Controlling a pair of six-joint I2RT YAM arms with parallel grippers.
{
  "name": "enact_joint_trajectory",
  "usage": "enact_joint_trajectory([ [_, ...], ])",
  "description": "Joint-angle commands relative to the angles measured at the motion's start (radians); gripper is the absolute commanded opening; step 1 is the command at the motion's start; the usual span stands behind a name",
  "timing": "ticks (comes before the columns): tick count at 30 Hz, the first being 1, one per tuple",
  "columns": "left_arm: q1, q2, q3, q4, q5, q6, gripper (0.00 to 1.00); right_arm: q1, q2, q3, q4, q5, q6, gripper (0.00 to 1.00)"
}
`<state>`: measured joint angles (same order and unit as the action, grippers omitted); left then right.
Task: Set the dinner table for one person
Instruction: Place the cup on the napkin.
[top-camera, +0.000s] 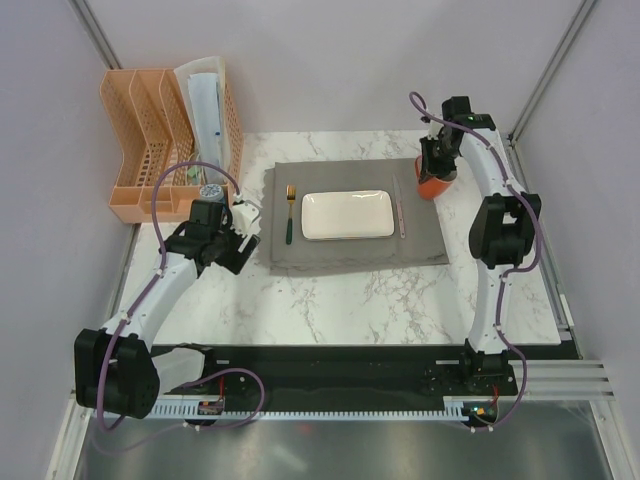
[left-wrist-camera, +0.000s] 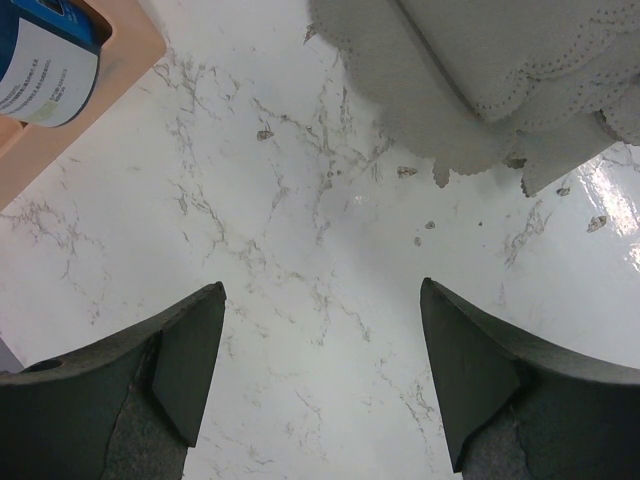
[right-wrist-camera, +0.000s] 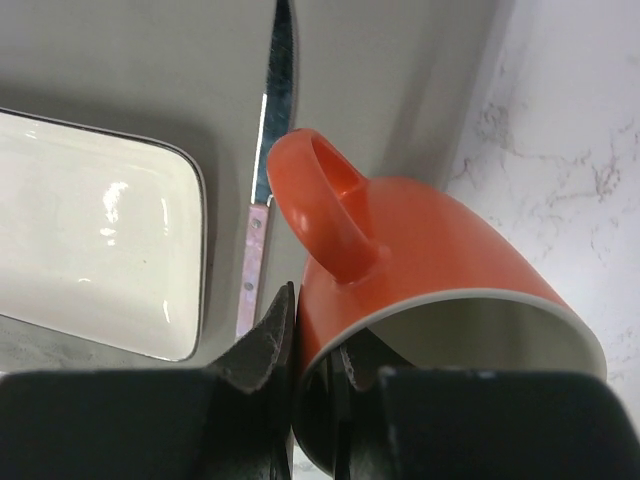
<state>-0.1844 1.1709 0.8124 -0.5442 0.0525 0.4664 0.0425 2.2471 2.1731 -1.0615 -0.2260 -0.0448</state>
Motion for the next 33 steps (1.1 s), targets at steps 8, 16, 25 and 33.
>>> enact_joint_trajectory([
  [8, 0.005, 0.006, 0.028, 0.009, -0.019, 0.032, 0.85, 0.085, -0.017, 0.028, 0.133, 0.094, 0.003, 0.0],
  [16, 0.005, 0.007, 0.022, 0.004, -0.02, 0.029, 0.85, 0.086, 0.034, 0.047, 0.169, 0.155, -0.018, 0.0],
  [25, 0.005, 0.021, 0.022, 0.004, -0.017, 0.029, 0.85, 0.086, 0.069, 0.024, 0.199, 0.201, -0.046, 0.0],
  [33, 0.005, 0.039, 0.024, 0.003, -0.01, 0.028, 0.85, 0.083, 0.117, -0.009, 0.221, 0.212, -0.059, 0.0],
])
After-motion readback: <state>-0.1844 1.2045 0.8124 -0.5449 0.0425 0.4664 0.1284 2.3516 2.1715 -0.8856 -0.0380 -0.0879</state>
